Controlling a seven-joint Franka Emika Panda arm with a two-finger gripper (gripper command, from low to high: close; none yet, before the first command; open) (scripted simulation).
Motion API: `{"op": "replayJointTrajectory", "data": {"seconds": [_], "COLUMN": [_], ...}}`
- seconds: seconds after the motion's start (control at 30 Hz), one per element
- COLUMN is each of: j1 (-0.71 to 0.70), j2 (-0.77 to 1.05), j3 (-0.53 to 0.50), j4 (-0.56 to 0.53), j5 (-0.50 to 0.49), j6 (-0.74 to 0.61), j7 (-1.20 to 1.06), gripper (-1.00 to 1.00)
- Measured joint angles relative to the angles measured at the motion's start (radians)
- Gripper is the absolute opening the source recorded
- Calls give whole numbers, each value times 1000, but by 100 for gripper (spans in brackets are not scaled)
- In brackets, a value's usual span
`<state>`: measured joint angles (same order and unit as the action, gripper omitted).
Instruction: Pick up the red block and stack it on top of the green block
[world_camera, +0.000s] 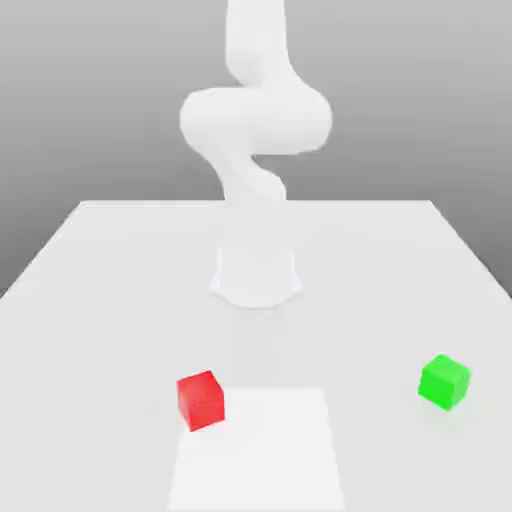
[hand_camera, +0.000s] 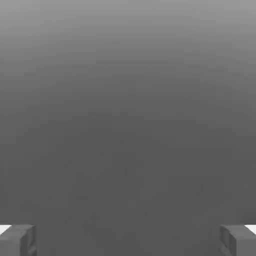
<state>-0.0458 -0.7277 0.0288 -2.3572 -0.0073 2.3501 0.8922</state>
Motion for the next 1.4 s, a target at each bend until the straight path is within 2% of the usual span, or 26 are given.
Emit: {"op": "replayJointTrajectory", "data": {"seconds": [0.3,0.43,0.57,0.83,0.87,1.1,1.33,1.4], "j1": [-181,-241,-283,-241,-232,-233,-243,-181], "j2": [313,462,635,922,942,939,720,690], "j3": [96,110,105,28,18,19,52,90], "j4": [-234,-341,-461,-458,-456,-456,-488,-480], "j5": [-23,-28,7,-68,-74,-75,10,21], "j6": [210,308,423,660,677,677,489,452], "j7": [385,562,735,844,848,850,788,771], "gripper": [0,0,0,0,-100,-100,-100,-100]}}
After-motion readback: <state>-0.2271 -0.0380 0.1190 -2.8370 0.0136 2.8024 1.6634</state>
